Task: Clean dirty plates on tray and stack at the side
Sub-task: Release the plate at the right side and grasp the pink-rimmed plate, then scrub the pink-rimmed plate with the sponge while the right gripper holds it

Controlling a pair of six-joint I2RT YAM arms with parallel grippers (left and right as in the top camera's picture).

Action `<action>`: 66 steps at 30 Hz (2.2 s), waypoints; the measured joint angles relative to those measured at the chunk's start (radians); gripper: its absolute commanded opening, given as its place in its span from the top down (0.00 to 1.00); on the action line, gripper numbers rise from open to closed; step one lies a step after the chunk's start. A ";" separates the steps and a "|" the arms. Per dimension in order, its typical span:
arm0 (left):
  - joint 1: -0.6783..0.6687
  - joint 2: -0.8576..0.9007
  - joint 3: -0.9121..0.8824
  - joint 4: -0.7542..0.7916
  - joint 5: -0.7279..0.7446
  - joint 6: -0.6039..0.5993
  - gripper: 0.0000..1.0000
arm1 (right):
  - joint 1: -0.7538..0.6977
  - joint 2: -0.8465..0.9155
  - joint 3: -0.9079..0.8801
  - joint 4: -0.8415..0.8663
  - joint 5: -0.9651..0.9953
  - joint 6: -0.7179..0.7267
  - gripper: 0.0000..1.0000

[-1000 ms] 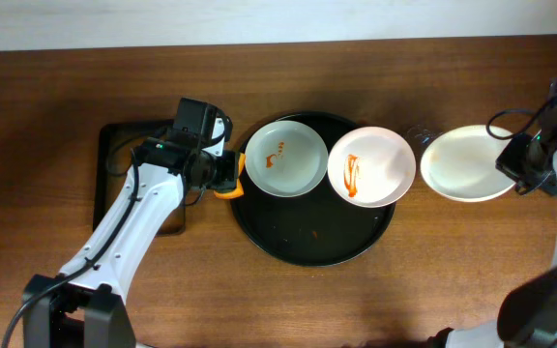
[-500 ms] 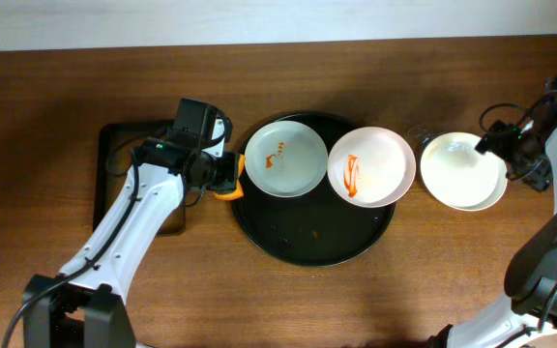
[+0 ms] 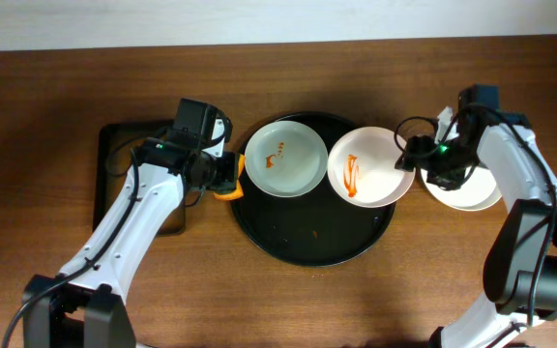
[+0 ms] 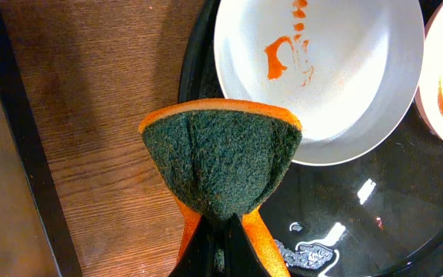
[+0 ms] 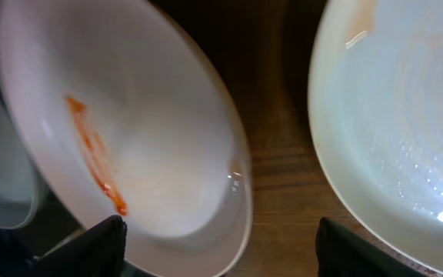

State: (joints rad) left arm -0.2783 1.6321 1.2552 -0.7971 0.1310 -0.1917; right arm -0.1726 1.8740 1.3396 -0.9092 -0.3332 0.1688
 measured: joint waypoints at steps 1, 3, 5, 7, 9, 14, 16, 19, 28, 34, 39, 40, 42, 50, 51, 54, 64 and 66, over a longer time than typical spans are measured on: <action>0.000 0.000 0.000 0.000 0.000 0.000 1.00 | 0.000 0.000 -0.023 0.022 0.003 0.009 0.37; 0.000 0.000 0.000 0.000 0.000 0.000 1.00 | 0.002 0.000 -0.085 0.075 0.011 0.034 0.49; 0.000 0.000 0.000 0.000 0.000 0.000 1.00 | 0.003 0.001 -0.125 0.114 0.015 0.051 0.69; 0.000 0.000 0.000 0.000 0.000 0.000 1.00 | 0.003 0.001 -0.144 0.122 0.013 0.070 0.87; 0.000 0.000 0.000 0.000 0.000 0.000 1.00 | 0.004 0.001 -0.145 0.129 0.010 0.071 0.96; 0.000 0.000 0.000 0.000 0.000 0.000 1.00 | 0.003 0.000 -0.143 0.128 -0.003 0.074 0.96; 0.000 0.000 0.000 -0.001 0.000 0.000 1.00 | 0.003 -0.001 -0.143 0.118 -0.005 0.074 0.96; 0.000 0.000 0.000 -0.001 0.000 0.000 1.00 | 0.003 -0.019 -0.141 0.056 0.014 0.073 0.96; -0.004 0.000 0.000 -0.004 0.121 0.000 1.00 | 0.146 -0.201 -0.134 -0.149 0.169 0.098 0.96; -0.135 0.000 0.000 -0.002 0.192 -0.008 1.00 | 0.364 -0.200 -0.135 -0.176 0.236 0.230 0.96; -0.222 0.000 0.000 0.021 0.203 -0.116 1.00 | 0.447 -0.192 -0.136 -0.176 0.247 0.323 0.96; -0.236 0.000 0.000 0.025 0.203 -0.139 1.00 | 0.451 -0.190 -0.136 -0.176 0.247 0.332 0.96; -0.281 0.021 0.000 0.039 0.206 -0.208 1.00 | 0.452 -0.189 -0.136 -0.177 0.247 0.350 0.96; -0.392 0.166 0.000 0.198 0.248 -0.324 1.00 | 0.452 -0.188 -0.137 -0.191 0.247 0.356 0.96; -0.408 0.183 0.000 0.217 0.251 -0.338 1.00 | 0.452 -0.188 -0.138 -0.192 0.247 0.356 0.96; -0.443 0.232 0.001 0.264 0.255 -0.356 1.00 | 0.453 -0.188 -0.141 -0.197 0.259 0.359 0.96; -0.473 0.269 0.012 0.241 0.179 -0.367 1.00 | 0.453 -0.184 -0.149 -0.221 0.277 0.358 0.96; -0.473 0.270 0.013 0.241 0.189 -0.368 1.00 | 0.453 -0.184 -0.149 -0.223 0.277 0.358 0.96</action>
State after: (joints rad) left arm -0.7517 1.9018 1.2682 -0.5564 0.3202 -0.5598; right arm 0.2806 1.6897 1.1908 -1.1324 -0.0566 0.5270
